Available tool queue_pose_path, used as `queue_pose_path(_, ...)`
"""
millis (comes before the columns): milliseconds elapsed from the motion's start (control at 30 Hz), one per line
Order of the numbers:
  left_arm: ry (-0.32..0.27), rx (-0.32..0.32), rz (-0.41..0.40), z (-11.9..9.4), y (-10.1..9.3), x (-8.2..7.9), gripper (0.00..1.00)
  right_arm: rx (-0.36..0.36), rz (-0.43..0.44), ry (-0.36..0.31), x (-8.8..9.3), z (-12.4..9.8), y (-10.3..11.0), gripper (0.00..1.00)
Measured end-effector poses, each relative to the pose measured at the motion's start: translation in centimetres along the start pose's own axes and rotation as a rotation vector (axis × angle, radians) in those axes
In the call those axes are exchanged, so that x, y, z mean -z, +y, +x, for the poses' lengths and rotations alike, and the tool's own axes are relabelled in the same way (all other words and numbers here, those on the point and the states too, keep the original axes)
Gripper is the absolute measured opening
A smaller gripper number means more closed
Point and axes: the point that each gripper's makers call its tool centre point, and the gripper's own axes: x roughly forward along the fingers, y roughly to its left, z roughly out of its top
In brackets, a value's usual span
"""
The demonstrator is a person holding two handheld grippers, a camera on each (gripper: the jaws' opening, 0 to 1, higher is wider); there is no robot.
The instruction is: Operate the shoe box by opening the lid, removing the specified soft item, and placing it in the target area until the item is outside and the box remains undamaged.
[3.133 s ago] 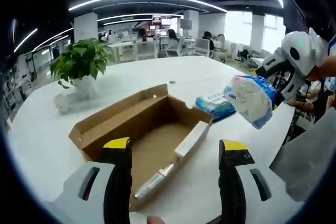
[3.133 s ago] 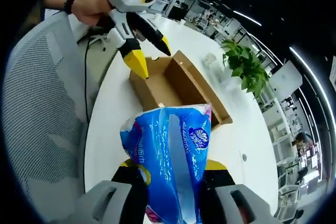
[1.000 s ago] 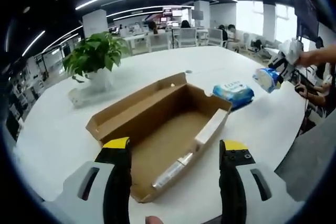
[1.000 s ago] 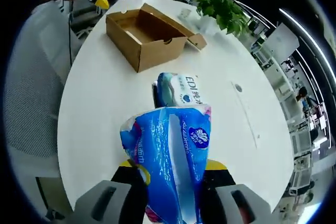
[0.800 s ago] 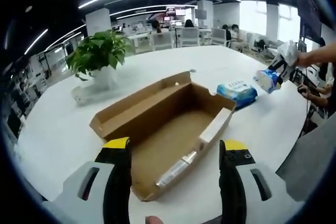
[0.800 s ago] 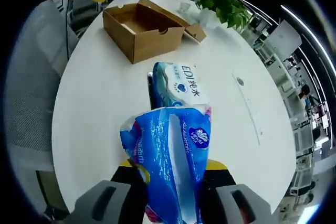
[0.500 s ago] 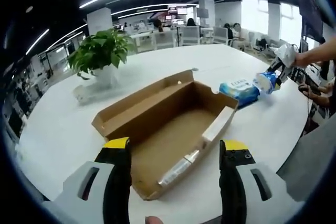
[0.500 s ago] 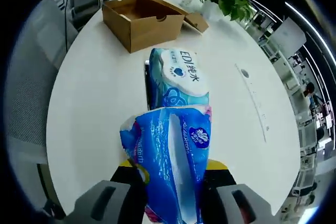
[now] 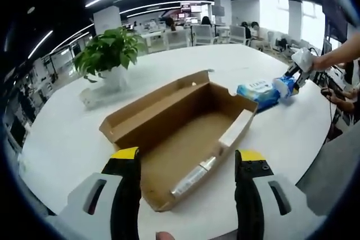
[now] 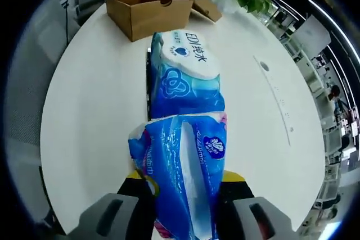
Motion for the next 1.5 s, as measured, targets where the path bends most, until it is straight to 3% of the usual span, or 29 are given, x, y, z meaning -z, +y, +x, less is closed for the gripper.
queue_pose_path(333, 0.020, 0.003, 0.025, 0.2, -0.2, 0.3, 0.66, -0.020, 0.015, 0.017, 1.1, 1.4, 0.2, 0.38)
queue_pose_path(933, 0.028, 0.000, 0.038, 0.0, -0.4, 0.5, 0.66, -0.015, -0.011, 0.023, 1.3, 1.4, -0.2, 0.42)
queue_pose_path(1333, 0.035, 0.012, 0.053, 0.1, -0.8, 0.6, 0.66, -0.002, -0.008, -0.002, -0.9, 1.9, -1.1, 0.43)
queue_pose_path(1500, 0.032, 0.014, 0.050, 0.1, -0.8, 0.5, 0.66, 0.003, -0.021, 0.010, -0.7, 1.9, -1.2, 0.46)
